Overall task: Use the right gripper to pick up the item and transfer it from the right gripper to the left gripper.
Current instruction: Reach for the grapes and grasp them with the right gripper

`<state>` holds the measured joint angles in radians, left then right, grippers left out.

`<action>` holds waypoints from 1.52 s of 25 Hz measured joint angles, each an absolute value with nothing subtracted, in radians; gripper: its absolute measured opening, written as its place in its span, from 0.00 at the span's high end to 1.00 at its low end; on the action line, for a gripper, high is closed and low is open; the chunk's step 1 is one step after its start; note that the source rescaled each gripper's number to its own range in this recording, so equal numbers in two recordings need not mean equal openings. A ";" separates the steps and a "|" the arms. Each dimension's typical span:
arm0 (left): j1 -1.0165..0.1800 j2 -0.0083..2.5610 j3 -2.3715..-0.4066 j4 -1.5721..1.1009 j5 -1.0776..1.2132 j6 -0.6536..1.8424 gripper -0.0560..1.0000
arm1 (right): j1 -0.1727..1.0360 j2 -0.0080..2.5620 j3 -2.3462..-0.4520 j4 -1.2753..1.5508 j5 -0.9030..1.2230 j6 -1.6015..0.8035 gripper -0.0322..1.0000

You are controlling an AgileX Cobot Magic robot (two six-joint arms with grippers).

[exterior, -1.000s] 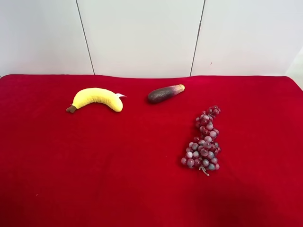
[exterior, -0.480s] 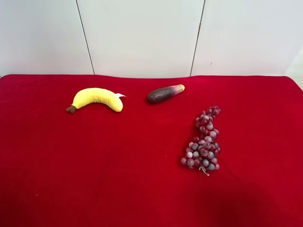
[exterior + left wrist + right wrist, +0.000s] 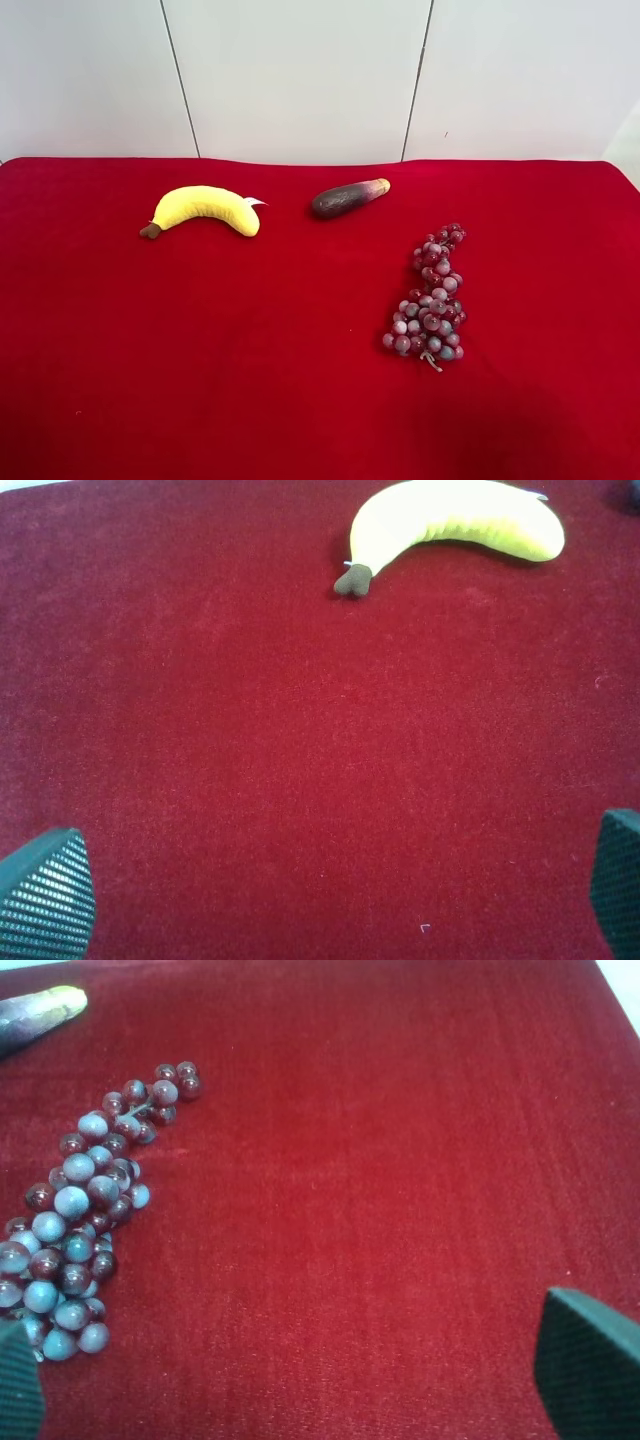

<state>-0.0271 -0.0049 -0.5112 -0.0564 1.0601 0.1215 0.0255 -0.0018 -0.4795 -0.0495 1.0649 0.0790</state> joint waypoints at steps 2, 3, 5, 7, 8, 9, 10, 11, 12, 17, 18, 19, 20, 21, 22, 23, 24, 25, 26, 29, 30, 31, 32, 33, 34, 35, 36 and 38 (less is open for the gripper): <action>-0.027 -0.005 -0.511 -0.056 1.060 0.122 0.00 | 0.026 -0.002 -0.479 -0.050 1.065 0.079 0.04; -0.027 -0.005 -0.511 -0.056 1.060 0.122 0.00 | 0.026 -0.002 -0.479 -0.050 1.065 0.079 0.04; -0.027 -0.005 -0.511 -0.056 1.060 0.122 0.00 | 0.026 -0.002 -0.479 -0.050 1.065 0.079 0.05; -0.027 -0.005 -0.511 -0.056 1.060 0.122 0.00 | 0.026 -0.002 -0.479 -0.049 1.065 0.079 0.07; -0.027 -0.005 -0.511 -0.056 1.060 0.122 0.00 | 0.026 -0.002 -0.479 -0.041 1.065 0.079 0.08; -0.027 -0.005 -0.511 -0.056 1.060 0.122 0.00 | 0.026 -0.002 -0.479 -0.030 1.064 0.079 0.10; -0.027 -0.005 -0.511 -0.056 1.060 0.122 0.00 | 0.026 -0.002 -0.479 -0.013 1.064 0.079 0.10; -0.027 -0.005 -0.511 -0.056 1.060 0.122 0.00 | 0.026 -0.002 -0.479 0.007 1.064 0.079 0.11; -0.027 -0.005 -0.511 -0.056 1.060 0.122 0.00 | 0.026 -0.002 -0.479 0.026 1.063 0.079 0.11; -0.027 -0.005 -0.511 -0.056 1.060 0.122 0.00 | 0.026 0.089 -0.479 0.112 1.050 0.045 0.12; -0.027 -0.005 -0.511 -0.056 1.060 0.122 0.00 | 0.026 0.112 -0.479 0.121 1.047 0.040 0.12; -0.027 -0.005 -0.511 -0.056 1.060 0.122 0.00 | 0.026 0.140 -0.482 0.130 1.043 0.037 0.12; -0.027 -0.005 -0.511 -0.056 1.060 0.122 0.00 | 0.026 0.169 -0.486 0.141 1.032 0.036 0.12; -0.027 -0.005 -0.511 -0.056 1.060 0.122 0.00 | 0.026 0.197 -0.490 0.159 1.017 0.032 0.12; -0.027 -0.005 -0.511 -0.056 1.060 0.122 0.00 | 0.026 0.221 -0.498 0.177 0.994 0.029 0.12; -0.027 -0.005 -0.511 -0.056 1.060 0.122 0.00 | 0.026 0.251 -0.505 0.194 0.972 0.024 0.12; -0.027 -0.005 -0.511 -0.056 1.060 0.122 0.00 | 0.026 0.283 -0.509 0.212 0.955 0.009 0.12; -0.027 -0.005 -0.511 -0.056 1.060 0.122 0.00 | 0.026 0.311 -0.513 0.226 0.941 -0.012 0.12; -0.027 -0.005 -0.511 -0.056 1.060 0.122 0.00 | 0.026 0.346 -0.514 0.240 0.932 -0.032 0.12; -0.027 -0.005 -0.511 -0.056 1.060 0.122 0.00 | 0.026 0.445 -0.514 0.278 0.910 -0.111 0.06; -0.027 -0.005 -0.511 -0.056 1.060 0.122 0.00 | 0.026 0.479 -0.514 0.293 0.896 -0.130 0.04; -0.027 -0.005 -0.511 -0.056 1.060 0.122 0.00 | 0.026 0.510 -0.514 0.313 0.883 -0.155 0.02; -0.027 -0.005 -0.511 -0.056 1.060 0.122 0.00 | 0.026 0.535 -0.514 0.336 0.866 -0.180 0.01; -0.027 -0.005 -0.511 -0.056 1.060 0.122 0.00 | 0.026 0.564 -0.514 0.359 0.850 -0.204 0.01; -0.027 -0.005 -0.511 -0.056 1.060 0.122 0.00 | 0.026 0.593 -0.514 0.380 0.833 -0.220 0.01; -0.027 -0.005 -0.511 -0.056 1.060 0.122 0.00 | 0.026 0.623 -0.514 0.404 0.821 -0.236 0.00; -0.027 -0.005 -0.511 -0.056 1.060 0.122 0.00 | 0.026 0.648 -0.514 0.429 0.810 -0.248 0.00; -0.027 -0.005 -0.511 -0.056 1.060 0.122 0.00 | 0.026 0.711 -0.514 0.469 0.794 -0.263 0.00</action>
<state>-0.0271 -0.0049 -0.5112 -0.0564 1.0601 0.1215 0.0255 0.7113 -0.5143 0.4685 0.7944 -0.2630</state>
